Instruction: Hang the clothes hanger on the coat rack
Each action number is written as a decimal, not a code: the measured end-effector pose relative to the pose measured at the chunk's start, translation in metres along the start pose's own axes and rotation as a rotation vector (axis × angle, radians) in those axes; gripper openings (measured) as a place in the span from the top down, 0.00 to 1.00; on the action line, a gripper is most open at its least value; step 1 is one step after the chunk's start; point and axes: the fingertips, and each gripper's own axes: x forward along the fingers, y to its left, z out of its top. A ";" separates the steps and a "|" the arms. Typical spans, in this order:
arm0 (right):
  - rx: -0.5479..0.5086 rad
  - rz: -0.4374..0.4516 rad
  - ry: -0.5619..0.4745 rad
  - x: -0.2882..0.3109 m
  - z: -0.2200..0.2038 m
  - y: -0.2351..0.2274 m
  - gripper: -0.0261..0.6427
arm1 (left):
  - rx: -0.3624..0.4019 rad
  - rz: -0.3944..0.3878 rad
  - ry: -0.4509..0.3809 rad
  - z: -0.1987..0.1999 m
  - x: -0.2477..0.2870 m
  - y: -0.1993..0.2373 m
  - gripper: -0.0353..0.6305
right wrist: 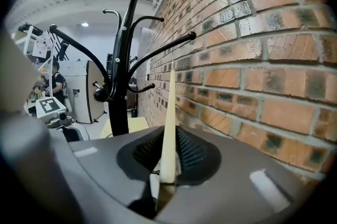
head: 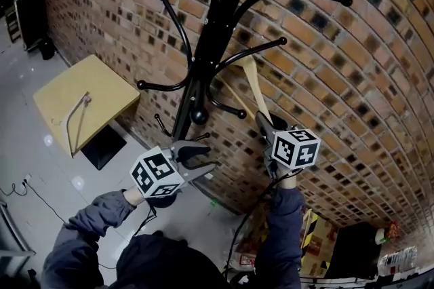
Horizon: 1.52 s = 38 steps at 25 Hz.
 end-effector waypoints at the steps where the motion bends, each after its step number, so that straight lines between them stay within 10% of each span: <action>1: -0.007 0.004 -0.004 0.002 0.005 0.002 0.88 | -0.003 0.004 -0.001 0.000 -0.001 0.001 0.73; 22: -0.187 0.005 0.018 0.012 -0.078 0.088 0.88 | -0.120 0.031 -0.009 -0.035 -0.016 0.005 0.73; 38: -0.124 -0.021 -0.065 0.022 -0.113 0.120 0.86 | -0.183 0.071 0.028 -0.066 -0.042 0.005 0.74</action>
